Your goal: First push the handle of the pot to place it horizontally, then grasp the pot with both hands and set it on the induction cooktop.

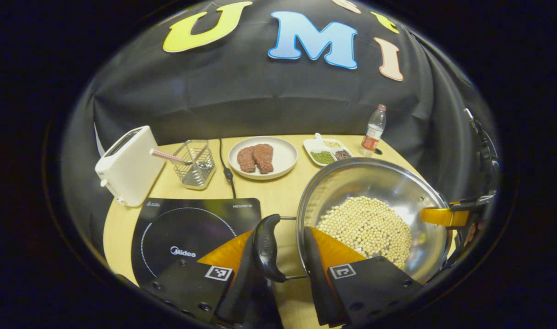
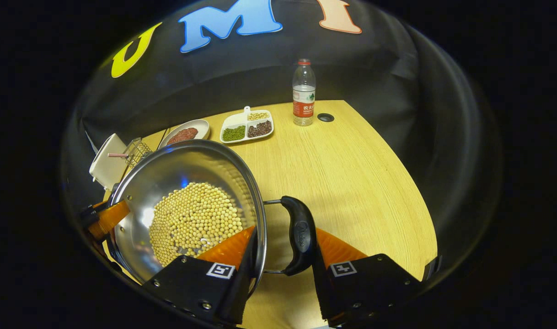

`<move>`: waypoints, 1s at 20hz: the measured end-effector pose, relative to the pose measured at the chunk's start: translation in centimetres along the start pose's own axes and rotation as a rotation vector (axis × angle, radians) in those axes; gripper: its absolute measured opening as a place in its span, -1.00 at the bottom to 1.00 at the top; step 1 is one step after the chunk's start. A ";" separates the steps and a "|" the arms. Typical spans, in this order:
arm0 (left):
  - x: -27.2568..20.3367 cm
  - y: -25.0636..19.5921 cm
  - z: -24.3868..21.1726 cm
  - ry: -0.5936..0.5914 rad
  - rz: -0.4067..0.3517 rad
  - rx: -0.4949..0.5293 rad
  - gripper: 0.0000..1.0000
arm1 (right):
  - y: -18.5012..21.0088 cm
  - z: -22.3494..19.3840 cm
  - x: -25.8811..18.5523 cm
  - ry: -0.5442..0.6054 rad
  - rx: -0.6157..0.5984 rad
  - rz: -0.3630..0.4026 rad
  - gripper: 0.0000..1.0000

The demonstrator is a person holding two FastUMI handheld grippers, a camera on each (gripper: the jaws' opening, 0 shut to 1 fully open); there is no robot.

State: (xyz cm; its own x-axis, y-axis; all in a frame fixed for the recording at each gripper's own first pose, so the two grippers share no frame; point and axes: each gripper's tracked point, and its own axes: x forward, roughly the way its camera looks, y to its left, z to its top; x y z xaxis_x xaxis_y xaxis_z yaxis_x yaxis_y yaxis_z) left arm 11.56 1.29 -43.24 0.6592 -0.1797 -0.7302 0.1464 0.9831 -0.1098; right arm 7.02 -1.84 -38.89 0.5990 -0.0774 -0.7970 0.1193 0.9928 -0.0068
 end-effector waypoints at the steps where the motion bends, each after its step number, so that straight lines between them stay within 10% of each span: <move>1: -0.5 0.7 0.1 -0.003 0.001 -0.002 0.25 | 0.7 -0.1 -0.3 0.000 0.000 0.002 0.22; 20: -6.8 15.2 -0.5 -0.037 0.060 -0.052 0.26 | 13.7 -0.2 -3.3 0.006 -0.068 0.072 0.21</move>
State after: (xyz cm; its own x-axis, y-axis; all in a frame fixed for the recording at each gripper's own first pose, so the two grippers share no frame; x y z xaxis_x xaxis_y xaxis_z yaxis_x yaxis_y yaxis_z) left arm 8.97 17.46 -40.27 0.6929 -0.1203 -0.7110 0.0677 0.9925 -0.1019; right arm 6.54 12.03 -36.42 0.5996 -0.0055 -0.8003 0.0221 0.9997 0.0098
